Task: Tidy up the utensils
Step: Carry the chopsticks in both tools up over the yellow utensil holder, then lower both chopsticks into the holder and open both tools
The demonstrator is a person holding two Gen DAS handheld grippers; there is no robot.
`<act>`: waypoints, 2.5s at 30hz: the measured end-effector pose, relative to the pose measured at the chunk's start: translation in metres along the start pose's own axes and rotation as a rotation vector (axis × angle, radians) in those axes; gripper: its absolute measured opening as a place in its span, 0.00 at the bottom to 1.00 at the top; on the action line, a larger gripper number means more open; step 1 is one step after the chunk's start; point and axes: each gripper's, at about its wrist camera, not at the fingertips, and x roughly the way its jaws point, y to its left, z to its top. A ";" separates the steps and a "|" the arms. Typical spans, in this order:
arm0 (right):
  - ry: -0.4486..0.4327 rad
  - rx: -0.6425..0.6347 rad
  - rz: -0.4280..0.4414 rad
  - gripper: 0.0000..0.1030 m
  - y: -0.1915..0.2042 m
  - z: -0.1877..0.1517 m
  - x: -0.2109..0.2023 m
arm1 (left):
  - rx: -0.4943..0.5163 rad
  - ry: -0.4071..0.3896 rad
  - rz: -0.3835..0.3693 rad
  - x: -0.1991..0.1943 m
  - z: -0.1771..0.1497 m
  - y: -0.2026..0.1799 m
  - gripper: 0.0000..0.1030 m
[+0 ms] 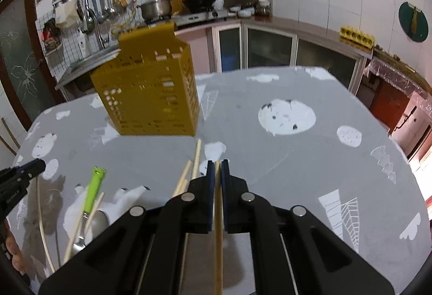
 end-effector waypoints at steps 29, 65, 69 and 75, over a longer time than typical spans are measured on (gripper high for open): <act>-0.430 -0.018 0.025 0.05 0.010 0.013 -0.101 | 0.033 -0.450 0.000 -0.097 0.020 -0.010 0.04; -0.583 -0.016 0.088 0.05 0.047 0.220 -0.060 | -0.021 -0.698 -0.184 -0.075 0.240 -0.058 0.04; -0.536 -0.004 0.103 0.05 0.046 0.218 -0.020 | -0.027 -0.668 -0.193 -0.030 0.243 -0.060 0.04; -0.474 -0.034 0.085 0.05 0.050 0.203 0.027 | -0.048 -0.604 -0.205 0.033 0.235 -0.055 0.05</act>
